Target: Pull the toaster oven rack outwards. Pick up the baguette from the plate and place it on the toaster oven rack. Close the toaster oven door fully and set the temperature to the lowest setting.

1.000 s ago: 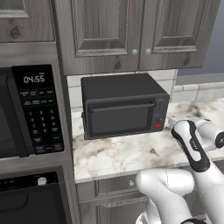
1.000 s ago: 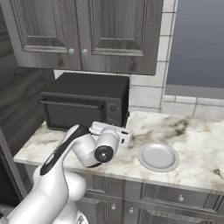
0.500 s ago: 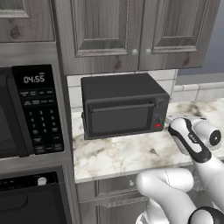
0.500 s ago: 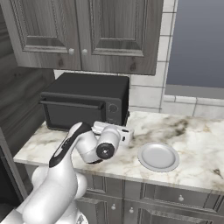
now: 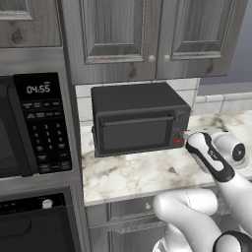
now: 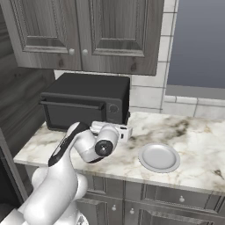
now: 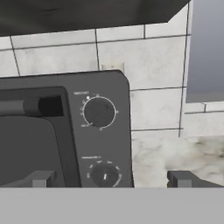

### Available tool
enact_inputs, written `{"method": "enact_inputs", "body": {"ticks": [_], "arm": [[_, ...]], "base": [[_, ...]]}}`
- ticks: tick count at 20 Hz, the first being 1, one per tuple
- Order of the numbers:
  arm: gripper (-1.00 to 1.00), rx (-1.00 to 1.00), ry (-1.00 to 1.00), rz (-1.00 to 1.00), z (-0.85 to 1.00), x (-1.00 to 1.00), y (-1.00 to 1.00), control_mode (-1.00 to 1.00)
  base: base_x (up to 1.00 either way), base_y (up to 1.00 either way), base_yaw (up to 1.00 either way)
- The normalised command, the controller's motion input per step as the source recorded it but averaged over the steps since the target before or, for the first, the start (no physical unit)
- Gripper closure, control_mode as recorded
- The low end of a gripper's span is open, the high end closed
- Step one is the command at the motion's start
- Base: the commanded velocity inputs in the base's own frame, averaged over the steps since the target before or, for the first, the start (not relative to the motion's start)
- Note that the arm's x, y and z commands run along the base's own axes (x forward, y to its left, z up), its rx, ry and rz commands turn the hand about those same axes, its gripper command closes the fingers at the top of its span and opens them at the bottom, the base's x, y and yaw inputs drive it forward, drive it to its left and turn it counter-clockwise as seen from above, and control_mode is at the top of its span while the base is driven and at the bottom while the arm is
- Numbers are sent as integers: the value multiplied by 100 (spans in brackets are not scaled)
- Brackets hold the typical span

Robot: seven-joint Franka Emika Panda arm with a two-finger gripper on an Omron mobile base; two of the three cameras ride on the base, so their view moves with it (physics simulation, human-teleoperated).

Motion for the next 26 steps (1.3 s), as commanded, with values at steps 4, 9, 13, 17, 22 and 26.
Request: {"method": "enact_inputs", "body": {"ticks": [4,9,13,17,22,26], "arm": [[-100,-7,4,0,-32,0,1,-100],[-100,-5,3,0,-29,2,8,-100],[-100,0,0,-1,-26,11,23,-100],[-100,0,0,-1,-25,21,23,-100],[-100,-1,0,-2,-22,30,8,-100],[-100,0,0,-3,-16,26,0,-100]], "base": [[0,0,0],[0,0,0],[0,0,0],[0,0,0],[0,0,0],[0,0,0]]}}
